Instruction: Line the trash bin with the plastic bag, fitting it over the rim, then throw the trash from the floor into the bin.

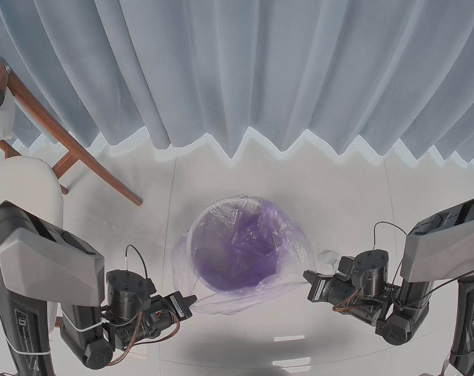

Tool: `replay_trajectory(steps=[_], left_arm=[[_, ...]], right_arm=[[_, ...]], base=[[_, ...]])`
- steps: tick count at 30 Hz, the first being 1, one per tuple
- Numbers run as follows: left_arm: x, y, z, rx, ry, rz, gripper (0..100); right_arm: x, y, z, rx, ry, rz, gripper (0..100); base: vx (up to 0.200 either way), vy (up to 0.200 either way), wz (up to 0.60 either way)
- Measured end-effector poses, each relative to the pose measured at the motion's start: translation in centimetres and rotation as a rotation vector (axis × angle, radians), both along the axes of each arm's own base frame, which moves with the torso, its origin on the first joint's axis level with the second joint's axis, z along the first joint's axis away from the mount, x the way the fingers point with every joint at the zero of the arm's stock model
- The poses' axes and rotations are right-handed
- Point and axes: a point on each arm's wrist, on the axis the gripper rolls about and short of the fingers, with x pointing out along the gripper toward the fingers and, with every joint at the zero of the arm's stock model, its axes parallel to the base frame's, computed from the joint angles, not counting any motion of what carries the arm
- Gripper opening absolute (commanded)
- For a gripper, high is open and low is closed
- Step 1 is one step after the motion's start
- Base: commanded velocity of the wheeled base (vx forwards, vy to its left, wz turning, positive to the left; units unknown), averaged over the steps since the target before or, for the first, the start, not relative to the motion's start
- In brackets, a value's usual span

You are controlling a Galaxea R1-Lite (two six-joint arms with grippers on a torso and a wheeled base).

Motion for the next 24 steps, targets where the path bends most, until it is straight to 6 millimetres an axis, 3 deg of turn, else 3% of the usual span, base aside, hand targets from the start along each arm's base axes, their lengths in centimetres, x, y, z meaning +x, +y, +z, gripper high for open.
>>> replay_trajectory(steps=[8,24], left_arm=[[-1.9,-0.2,-0.1,0.069,0.017,0.007,0],[0.5,-2.0,-5.0,0.190,0.019,0.000,0]], right_arm=[[0.9,-1.1,-1.1,-0.030,0.021,-0.030,0],[5.1,0.1,-4.8,-0.087,0.032,-0.014,0]], base=[[0.000,0.000,0.00],[0.000,0.000,0.00]])
